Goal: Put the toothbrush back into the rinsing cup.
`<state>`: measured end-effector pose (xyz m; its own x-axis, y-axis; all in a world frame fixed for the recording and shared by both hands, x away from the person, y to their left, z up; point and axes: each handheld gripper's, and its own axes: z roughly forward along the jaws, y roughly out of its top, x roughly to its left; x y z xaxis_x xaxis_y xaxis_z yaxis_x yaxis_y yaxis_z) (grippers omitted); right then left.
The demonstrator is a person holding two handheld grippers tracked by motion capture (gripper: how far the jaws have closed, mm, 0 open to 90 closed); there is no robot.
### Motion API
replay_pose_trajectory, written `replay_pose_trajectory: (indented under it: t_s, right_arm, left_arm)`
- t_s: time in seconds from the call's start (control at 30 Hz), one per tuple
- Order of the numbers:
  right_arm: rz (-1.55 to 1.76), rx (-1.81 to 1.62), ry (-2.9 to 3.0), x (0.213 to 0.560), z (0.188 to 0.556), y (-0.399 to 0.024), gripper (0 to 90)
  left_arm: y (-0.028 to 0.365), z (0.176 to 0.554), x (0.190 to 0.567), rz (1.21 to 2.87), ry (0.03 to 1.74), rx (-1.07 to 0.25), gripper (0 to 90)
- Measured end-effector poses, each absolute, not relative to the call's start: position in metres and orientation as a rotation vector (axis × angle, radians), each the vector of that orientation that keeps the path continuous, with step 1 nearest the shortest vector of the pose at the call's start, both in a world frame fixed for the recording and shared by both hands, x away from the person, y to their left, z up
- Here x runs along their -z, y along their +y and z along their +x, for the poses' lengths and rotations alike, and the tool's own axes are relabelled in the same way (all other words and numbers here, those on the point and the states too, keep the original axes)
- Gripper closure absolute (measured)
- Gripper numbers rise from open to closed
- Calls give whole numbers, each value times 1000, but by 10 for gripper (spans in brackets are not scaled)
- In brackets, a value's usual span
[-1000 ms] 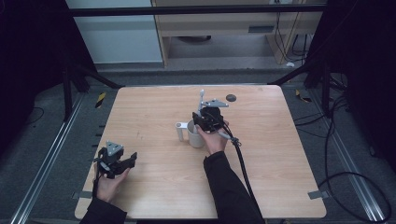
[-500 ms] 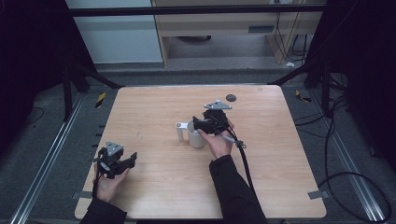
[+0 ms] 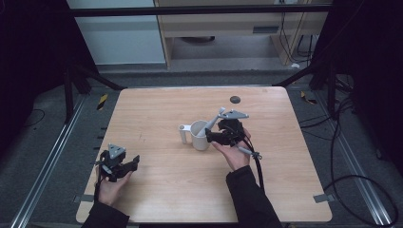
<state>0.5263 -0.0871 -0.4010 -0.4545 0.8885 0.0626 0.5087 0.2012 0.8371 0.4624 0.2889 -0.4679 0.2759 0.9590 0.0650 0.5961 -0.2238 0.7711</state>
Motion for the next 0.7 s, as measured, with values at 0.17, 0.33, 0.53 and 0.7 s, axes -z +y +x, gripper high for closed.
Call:
replay_pose_trajectory:
  t_s: [0.17, 0.33, 0.53, 0.7]
  right_arm:
    - [1286, -1176, 2104, 402, 514, -104, 195]
    - [1275, -1171, 2108, 410, 497, -129, 187]
    - [1259, -1182, 2083, 423, 478, -156, 178]
    - [1258, -1124, 2073, 433, 468, -177, 168]
  left_arm:
    - [289, 462, 468, 1918, 1391, -738, 411]
    - [288, 462, 469, 1926, 1380, -741, 393]
    - [286, 463, 472, 1944, 1357, -754, 368]
    - [285, 464, 474, 1960, 1355, -749, 354]
